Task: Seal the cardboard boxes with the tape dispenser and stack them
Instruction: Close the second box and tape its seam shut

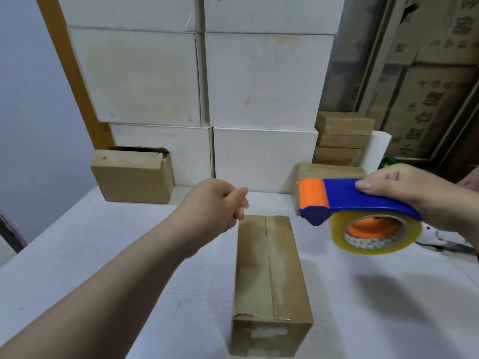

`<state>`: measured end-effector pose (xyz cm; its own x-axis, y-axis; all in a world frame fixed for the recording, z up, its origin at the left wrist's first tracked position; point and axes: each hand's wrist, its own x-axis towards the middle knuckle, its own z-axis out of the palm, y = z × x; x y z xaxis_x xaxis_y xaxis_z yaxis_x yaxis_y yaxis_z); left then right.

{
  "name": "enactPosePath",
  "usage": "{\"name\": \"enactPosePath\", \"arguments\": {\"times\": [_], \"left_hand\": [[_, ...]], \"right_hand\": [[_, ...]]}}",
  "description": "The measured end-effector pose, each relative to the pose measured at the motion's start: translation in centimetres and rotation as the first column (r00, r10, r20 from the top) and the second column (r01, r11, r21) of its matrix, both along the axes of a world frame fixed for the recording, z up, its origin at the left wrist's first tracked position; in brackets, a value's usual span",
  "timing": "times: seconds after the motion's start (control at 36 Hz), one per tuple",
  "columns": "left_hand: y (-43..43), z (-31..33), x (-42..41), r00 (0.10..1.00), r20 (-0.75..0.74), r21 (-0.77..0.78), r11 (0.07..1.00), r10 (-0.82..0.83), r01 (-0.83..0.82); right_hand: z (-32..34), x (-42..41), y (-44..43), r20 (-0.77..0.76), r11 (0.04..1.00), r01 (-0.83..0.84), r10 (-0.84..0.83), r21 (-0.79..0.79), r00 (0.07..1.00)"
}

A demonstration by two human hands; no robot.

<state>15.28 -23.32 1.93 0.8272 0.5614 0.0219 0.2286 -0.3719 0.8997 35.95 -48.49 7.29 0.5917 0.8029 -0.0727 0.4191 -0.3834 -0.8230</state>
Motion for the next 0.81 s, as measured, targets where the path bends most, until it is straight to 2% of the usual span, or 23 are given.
{"name": "enactPosePath", "arguments": {"times": [0.14,0.25,0.39,0.53,0.81], "left_hand": [[1.5,-1.3,0.0,0.994,0.025,0.005,0.995,0.102,-0.103],[1.6,-2.2,0.1,0.992,-0.013,0.01,0.992,0.128,-0.128],[1.8,-3.1,1.0,0.985,-0.008,-0.061,0.983,0.174,-0.174],[1.4,-4.0,1.3,0.98,-0.021,0.027,0.98,0.198,-0.198],[0.8,-4.6,1.3,0.979,-0.026,0.043,0.978,0.204,-0.203]], "right_hand": [[0.1,1.9,-1.0,-0.035,0.996,0.027,-0.03,-0.08,0.999],[-0.4,3.0,-1.5,-0.032,0.99,0.035,-0.04,-0.137,0.999],[-0.6,3.3,-0.9,-0.023,0.984,0.037,-0.042,-0.176,0.999],[-0.9,3.9,-0.6,-0.001,0.98,0.021,-0.022,-0.198,1.0],[-1.7,5.1,-0.7,-0.049,0.975,0.01,-0.021,-0.222,0.999]]}}
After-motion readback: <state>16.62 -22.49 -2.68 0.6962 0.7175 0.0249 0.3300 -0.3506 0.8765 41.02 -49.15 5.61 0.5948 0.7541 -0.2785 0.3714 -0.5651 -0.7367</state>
